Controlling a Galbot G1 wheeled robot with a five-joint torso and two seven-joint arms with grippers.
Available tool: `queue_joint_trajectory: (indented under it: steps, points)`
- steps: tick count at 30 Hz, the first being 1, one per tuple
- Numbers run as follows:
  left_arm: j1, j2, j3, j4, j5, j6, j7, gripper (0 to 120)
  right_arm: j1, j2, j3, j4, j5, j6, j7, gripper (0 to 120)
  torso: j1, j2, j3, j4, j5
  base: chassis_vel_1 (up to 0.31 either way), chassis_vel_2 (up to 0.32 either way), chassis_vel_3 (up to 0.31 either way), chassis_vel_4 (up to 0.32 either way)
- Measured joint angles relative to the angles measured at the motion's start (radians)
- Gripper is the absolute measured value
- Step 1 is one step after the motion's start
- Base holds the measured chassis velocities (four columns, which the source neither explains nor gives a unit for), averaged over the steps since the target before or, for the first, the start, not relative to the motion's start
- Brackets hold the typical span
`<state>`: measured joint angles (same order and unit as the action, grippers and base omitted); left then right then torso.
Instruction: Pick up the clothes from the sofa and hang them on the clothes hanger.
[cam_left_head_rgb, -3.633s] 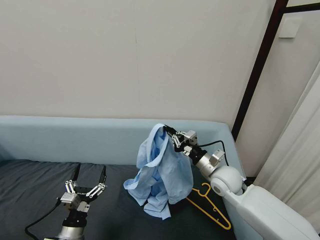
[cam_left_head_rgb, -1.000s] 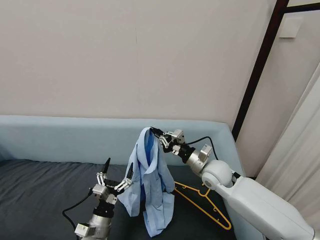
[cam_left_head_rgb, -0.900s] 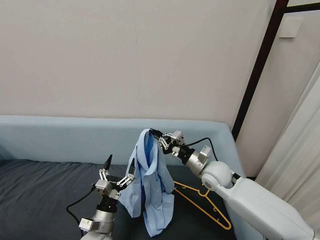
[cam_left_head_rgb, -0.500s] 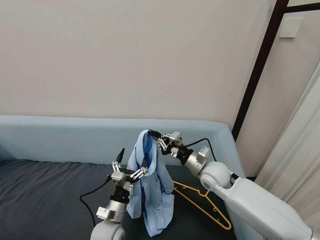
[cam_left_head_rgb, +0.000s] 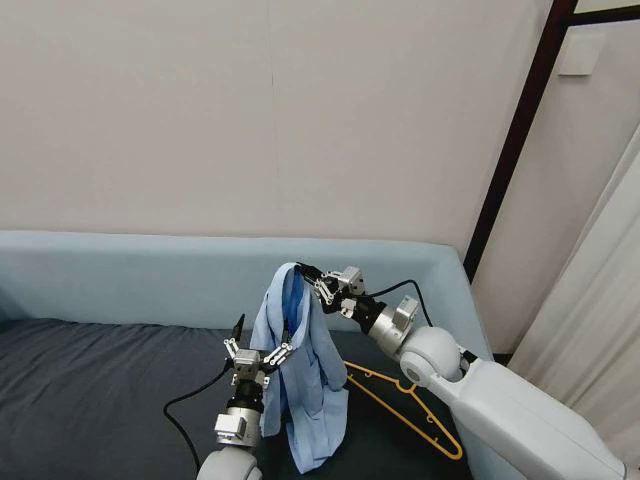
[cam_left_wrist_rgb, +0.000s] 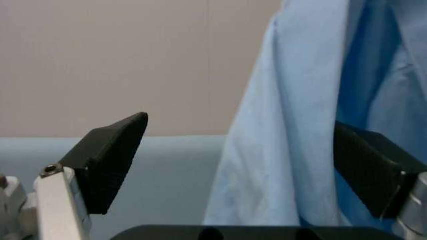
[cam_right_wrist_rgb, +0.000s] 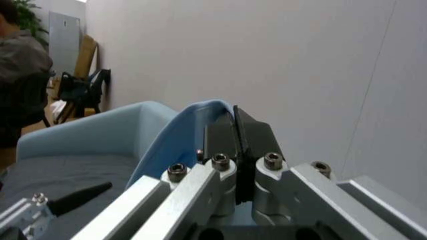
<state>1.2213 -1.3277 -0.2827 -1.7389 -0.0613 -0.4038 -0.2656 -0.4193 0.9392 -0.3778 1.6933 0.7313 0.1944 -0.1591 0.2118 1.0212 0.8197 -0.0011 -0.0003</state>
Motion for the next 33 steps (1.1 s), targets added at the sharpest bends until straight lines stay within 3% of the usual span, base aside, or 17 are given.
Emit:
queue_joint_trajectory:
  steps: [7,19,33]
  points:
    - [0.015,0.036,-0.080,0.046,0.017,-0.071,0.030,98,-0.019,-0.005,0.013,0.000,-0.006,0.001,-0.008,0,0.000,0.000,0.000,0.0001,0.0000,0.000,0.000,0.000,0.000]
    - [-0.007,0.004,-0.083,0.073,0.061,-0.142,0.091,93,-0.025,0.001,0.012,0.003,-0.010,0.002,-0.010,0,0.000,0.000,0.000,0.0000,0.0000,0.000,0.000,0.000,0.000]
    - [0.012,-0.004,-0.117,0.072,0.156,-0.202,0.106,38,-0.044,-0.011,0.021,0.009,-0.016,0.005,-0.015,0,0.000,0.000,0.000,0.0000,0.0001,0.000,0.000,0.000,0.000]
